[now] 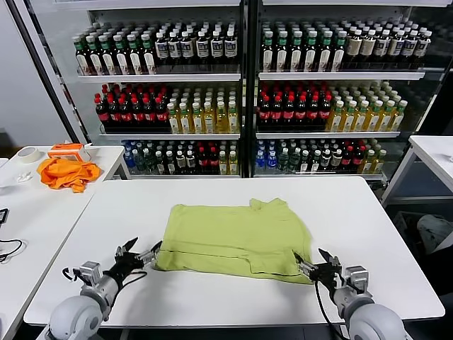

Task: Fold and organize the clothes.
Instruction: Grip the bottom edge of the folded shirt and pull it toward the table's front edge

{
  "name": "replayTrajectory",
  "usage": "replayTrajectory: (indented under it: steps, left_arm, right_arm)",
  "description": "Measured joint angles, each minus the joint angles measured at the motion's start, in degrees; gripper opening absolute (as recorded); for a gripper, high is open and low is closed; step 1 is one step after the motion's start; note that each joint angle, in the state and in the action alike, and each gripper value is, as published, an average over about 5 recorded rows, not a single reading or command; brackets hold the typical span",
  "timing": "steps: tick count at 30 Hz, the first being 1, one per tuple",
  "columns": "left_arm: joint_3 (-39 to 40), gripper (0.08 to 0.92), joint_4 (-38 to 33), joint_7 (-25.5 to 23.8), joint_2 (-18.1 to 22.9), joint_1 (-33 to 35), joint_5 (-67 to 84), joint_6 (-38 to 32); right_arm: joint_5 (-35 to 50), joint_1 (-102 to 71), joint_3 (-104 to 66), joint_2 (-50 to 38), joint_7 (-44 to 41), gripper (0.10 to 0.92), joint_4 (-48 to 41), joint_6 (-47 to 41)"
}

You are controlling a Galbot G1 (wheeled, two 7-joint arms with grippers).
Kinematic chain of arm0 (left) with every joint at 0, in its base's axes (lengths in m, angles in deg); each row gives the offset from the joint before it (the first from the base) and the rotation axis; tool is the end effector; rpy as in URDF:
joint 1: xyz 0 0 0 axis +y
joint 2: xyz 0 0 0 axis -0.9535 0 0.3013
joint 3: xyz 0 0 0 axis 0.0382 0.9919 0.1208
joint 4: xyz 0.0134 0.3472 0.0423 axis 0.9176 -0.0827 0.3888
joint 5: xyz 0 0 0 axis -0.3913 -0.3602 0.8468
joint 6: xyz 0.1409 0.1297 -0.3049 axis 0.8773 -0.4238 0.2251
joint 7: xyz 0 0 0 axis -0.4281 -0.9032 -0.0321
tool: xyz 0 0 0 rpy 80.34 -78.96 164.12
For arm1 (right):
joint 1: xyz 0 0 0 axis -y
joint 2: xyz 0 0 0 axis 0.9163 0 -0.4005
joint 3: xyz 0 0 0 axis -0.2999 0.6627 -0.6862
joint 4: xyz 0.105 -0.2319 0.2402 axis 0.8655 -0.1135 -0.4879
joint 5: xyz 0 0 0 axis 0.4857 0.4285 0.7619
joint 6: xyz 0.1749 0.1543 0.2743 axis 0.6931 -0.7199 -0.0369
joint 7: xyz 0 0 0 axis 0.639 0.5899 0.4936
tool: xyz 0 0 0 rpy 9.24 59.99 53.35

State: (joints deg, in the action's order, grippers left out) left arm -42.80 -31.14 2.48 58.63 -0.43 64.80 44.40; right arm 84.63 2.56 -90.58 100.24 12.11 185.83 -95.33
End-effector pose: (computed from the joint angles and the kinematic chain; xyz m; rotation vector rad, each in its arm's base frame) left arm 0.2640 0.1281 -0.3143 -0.3505 -2.6630 0.1208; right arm 0.2321 -0.0754 -0.2693 0.2248 -2.6370 0.0437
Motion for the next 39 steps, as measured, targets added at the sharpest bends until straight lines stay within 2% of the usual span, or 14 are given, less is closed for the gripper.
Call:
replayTrajectory:
  steps: [13,18,36,39]
  left_arm:
    - [0.74,0.823,-2.65,4.09,1.08,1.93,-0.65,4.96]
    - [1.54,0.784,-3.32,4.54,1.07,1.98,-1.09,5.79]
    - [2.73,0.247,-4.13,4.68,1.82,2.36,-2.36,6.99]
    - [2.59,0.161,-4.36,4.43,1.64,2.60,-2.41,7.08]
  right_arm:
    - [-2.33,-1.85,1.39,1.31,-0.42,0.811,-1.50,1.66]
    - [-2.34,-2.08,2.05,1.62,-0.33,0.689,-2.03,1.76]
    - [-0.35,-2.60,2.43,1.84,-0.39,0.173,-2.04,2.44]
    - [-0.21,-2.90,2.19,1.57,-0.37,0.123,-1.61,2.40]
